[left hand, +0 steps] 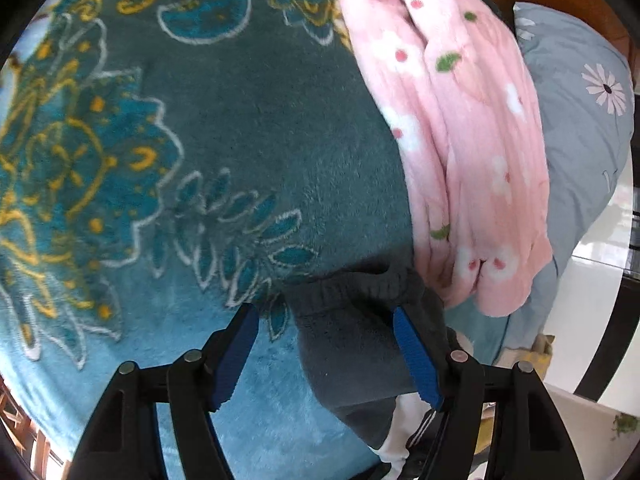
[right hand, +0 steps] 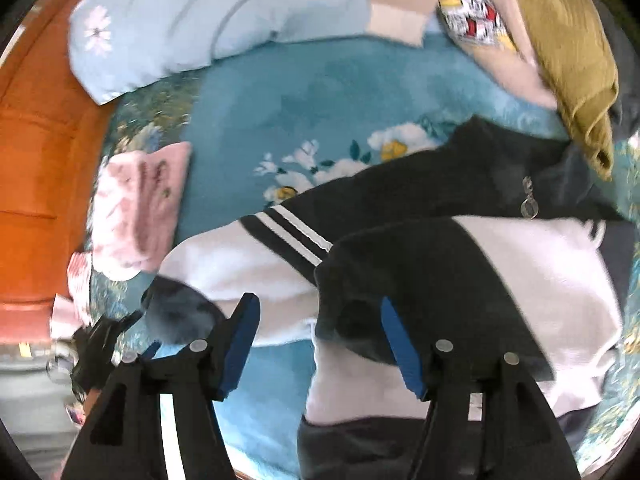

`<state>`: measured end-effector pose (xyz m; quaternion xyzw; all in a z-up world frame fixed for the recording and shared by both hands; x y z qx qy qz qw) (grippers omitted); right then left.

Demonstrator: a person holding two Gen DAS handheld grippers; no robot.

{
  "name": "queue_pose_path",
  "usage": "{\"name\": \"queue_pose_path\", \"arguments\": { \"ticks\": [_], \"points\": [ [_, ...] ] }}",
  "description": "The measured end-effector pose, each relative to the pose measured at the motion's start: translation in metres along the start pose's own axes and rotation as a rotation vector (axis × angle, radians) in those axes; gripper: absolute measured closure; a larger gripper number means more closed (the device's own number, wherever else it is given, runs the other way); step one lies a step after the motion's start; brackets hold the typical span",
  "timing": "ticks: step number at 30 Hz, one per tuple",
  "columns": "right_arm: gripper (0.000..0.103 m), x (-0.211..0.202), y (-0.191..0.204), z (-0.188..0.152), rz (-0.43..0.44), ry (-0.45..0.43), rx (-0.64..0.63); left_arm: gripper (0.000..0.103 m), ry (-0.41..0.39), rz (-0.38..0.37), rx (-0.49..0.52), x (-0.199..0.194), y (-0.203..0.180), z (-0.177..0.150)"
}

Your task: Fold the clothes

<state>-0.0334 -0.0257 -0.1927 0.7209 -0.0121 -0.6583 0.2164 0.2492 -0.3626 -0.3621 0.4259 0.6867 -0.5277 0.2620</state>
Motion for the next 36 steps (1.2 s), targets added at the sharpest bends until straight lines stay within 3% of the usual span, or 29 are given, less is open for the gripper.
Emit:
{"name": "queue_pose_path", "arguments": {
  "ticks": [2, 6, 10, 15, 20, 25, 30, 36],
  "points": [
    [0.039, -0.011, -0.006, -0.005, -0.029, 0.005, -0.017, 0.068, 0.006, -0.002, -0.011, 0.007, 0.001, -0.003],
    [0.039, -0.032, -0.022, -0.017, -0.049, 0.01, 0.002, 0.089, -0.019, 0.013, -0.015, 0.007, -0.001, -0.009],
    [0.039, -0.051, -0.044, -0.028, -0.015, -0.006, 0.074, 0.092, -0.082, 0.032, 0.065, -0.018, -0.025, -0.021],
    [0.039, -0.075, -0.068, -0.036, 0.032, -0.064, 0.123, 0.093, -0.189, 0.061, 0.351, -0.068, -0.101, -0.064],
    [0.039, -0.105, -0.109, -0.049, 0.08, -0.123, 0.141, 0.093, -0.257, 0.088, 0.658, -0.102, -0.197, -0.147],
    [0.039, -0.13, -0.167, -0.073, 0.097, -0.174, 0.172, 0.093, -0.269, 0.09, 0.879, -0.104, -0.28, -0.248],
    [0.039, -0.146, -0.224, -0.104, 0.121, -0.203, 0.213, 0.093, -0.222, 0.126, 1.089, -0.065, -0.343, -0.367],
    [0.039, -0.165, -0.299, -0.134, 0.157, -0.249, 0.304, 0.093, -0.104, 0.228, 1.25, 0.024, -0.355, -0.485]
  ]
}}
Point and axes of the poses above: each gripper's, at about its wrist camera, not at the fingertips, and x roughly the way its jaws point, y to its left, z to its top, the point moved 9 cm from there along x, roughly the way its jaws point, and after that the axes turned 8 degrees about y, right-handed, at the moved point
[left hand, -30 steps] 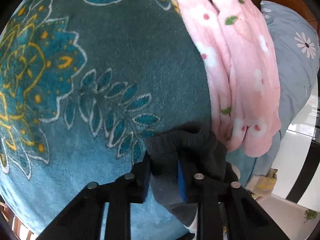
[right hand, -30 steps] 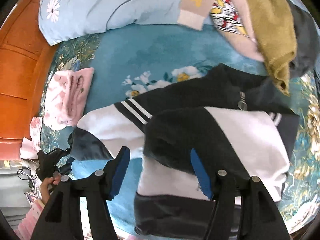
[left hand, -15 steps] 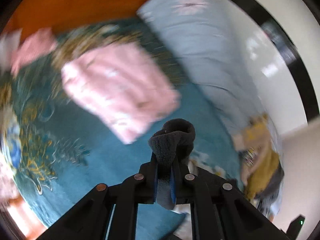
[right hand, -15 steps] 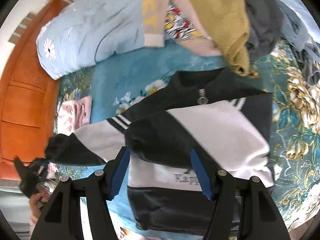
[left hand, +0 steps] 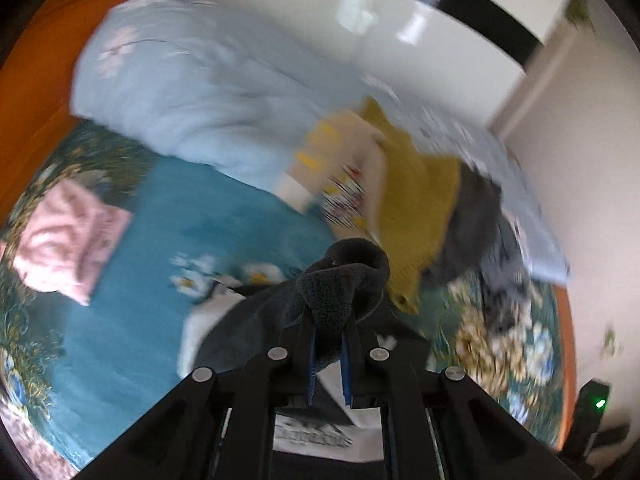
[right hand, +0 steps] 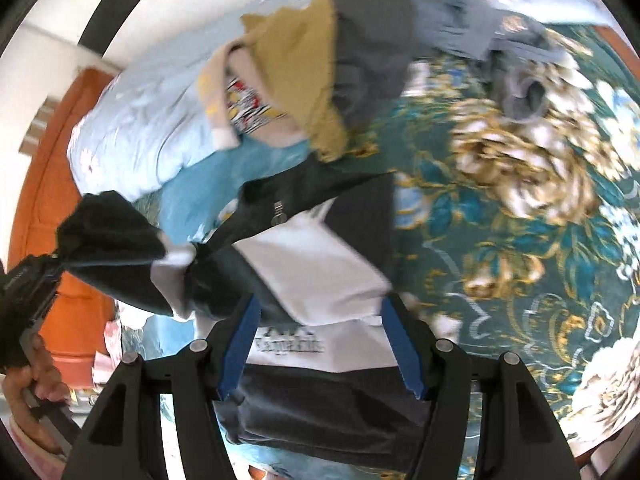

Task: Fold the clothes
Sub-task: 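Fold the sleeve with the left gripper across the hoodie front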

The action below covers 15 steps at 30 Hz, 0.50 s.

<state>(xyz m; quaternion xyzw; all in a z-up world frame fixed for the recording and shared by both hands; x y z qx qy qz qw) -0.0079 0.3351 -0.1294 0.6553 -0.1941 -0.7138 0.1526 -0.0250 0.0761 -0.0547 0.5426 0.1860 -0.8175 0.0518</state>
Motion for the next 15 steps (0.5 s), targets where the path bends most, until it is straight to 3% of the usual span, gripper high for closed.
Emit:
{"name": "queue_pose_path", "arguments": {
  "ticks": [5, 8, 12, 14, 15],
  "points": [
    [0.039, -0.012, -0.058, -0.01, -0.018, -0.005, 0.058, 0.093, 0.13, 0.037, 0.157, 0.069, -0.082, -0.051],
    [0.039, -0.011, -0.088, -0.02, -0.027, 0.009, 0.102, 0.093, 0.21, 0.04, 0.188, 0.108, -0.108, -0.084],
    [0.039, -0.008, -0.113, -0.029, -0.034, 0.026, 0.133, 0.09, 0.318, 0.079, 0.19, 0.154, -0.12, -0.118],
    [0.039, -0.006, -0.124, -0.033, -0.037, 0.035, 0.146, 0.085, 0.343, 0.085, 0.169, 0.161, -0.119, -0.126],
    [0.039, -0.005, -0.127, -0.034, -0.036, 0.038, 0.148, 0.077, 0.355, 0.086, 0.159, 0.164, -0.118, -0.13]
  ]
}}
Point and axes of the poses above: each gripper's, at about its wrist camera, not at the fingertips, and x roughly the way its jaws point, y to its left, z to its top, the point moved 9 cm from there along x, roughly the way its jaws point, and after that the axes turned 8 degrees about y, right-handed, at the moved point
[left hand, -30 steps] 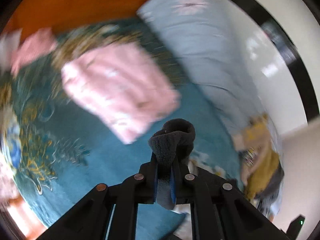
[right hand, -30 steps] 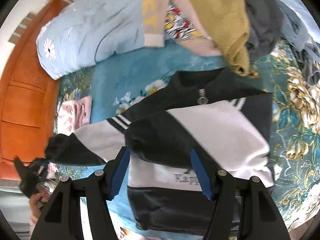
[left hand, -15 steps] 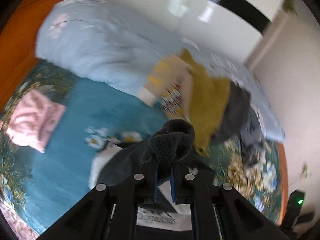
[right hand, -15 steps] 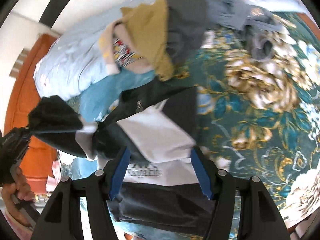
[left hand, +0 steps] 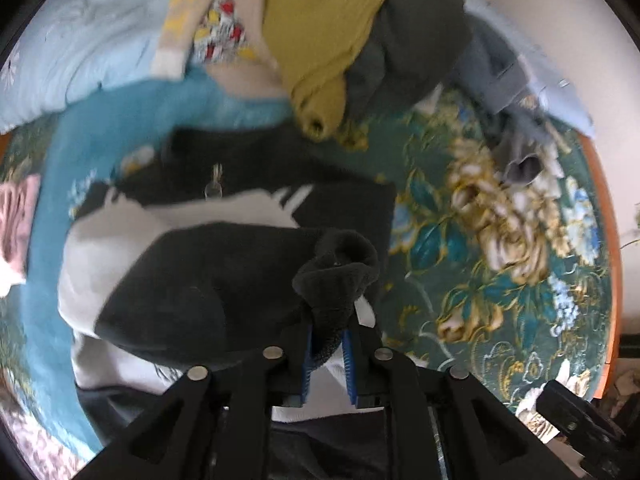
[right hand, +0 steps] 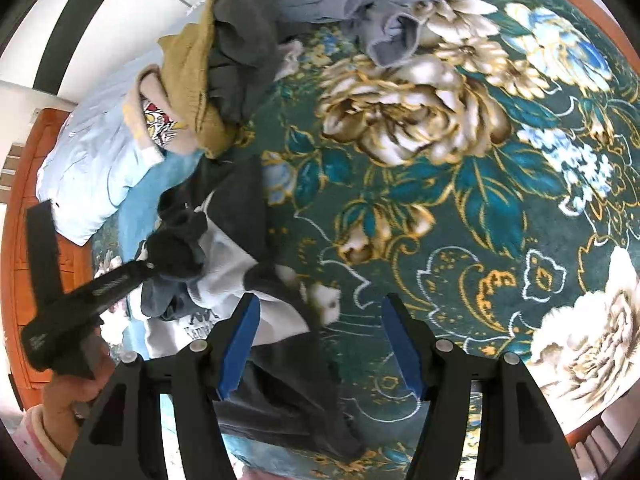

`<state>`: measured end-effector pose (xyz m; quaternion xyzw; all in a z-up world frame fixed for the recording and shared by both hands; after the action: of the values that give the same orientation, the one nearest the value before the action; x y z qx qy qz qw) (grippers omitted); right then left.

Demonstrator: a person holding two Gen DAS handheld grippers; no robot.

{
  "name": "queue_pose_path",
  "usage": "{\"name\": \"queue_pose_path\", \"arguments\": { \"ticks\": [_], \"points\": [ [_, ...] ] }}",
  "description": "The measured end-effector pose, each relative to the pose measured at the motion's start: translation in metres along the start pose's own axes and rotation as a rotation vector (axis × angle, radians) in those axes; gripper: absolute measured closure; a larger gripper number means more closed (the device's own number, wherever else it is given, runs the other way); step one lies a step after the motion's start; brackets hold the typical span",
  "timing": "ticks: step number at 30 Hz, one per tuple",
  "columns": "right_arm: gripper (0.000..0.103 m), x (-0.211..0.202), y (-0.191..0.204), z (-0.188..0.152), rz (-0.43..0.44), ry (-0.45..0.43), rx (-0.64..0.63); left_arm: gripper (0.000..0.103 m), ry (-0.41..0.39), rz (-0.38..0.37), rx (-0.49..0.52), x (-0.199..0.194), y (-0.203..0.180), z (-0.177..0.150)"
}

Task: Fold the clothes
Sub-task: 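Fold the sleeve with the left gripper across the hoodie front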

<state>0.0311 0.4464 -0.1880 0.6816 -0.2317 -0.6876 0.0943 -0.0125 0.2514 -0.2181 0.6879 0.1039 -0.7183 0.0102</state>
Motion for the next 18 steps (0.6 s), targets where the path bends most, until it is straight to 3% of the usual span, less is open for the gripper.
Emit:
{"name": "queue_pose_path", "arguments": {
  "ticks": [1, 3, 4, 7, 9, 15, 18],
  "points": [
    [0.039, 0.001, -0.001, 0.0, 0.002, 0.002, -0.001, 0.061, 0.012, -0.001, -0.01, 0.004, 0.0, -0.003],
    [0.039, 0.004, 0.0, 0.003, 0.005, 0.009, -0.012, 0.044, 0.018, -0.048, -0.026, -0.002, 0.002, -0.008],
    [0.039, 0.007, 0.003, 0.005, 0.009, 0.013, -0.02, 0.041, 0.017, -0.071, -0.029, -0.007, 0.004, -0.009],
    [0.039, 0.02, 0.022, 0.013, 0.053, 0.037, -0.054, 0.039, 0.017, -0.117, -0.042, -0.027, 0.021, -0.01],
    [0.039, 0.033, 0.043, 0.018, 0.118, 0.063, -0.086, 0.039, -0.012, -0.122, -0.104, -0.047, 0.051, -0.015],
    [0.034, 0.092, 0.12, 0.021, 0.329, 0.221, -0.128, 0.038, -0.069, -0.073, -0.423, -0.096, 0.177, -0.049],
    [0.034, 0.114, 0.139, 0.024, 0.318, 0.245, -0.134, 0.038, -0.078, -0.054, -0.576, -0.113, 0.229, -0.079]
  ]
}}
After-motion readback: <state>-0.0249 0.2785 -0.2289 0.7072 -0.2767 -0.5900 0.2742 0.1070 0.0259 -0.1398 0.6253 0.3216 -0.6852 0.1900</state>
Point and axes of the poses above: each gripper's, at about its wrist camera, not at the fingertips, and x roughly the way its jaws point, y to its left, z to its top, the point moved 9 cm from there along x, roughly the way its jaws point, and after that the axes turned 8 degrees about y, right-handed, at the moved point
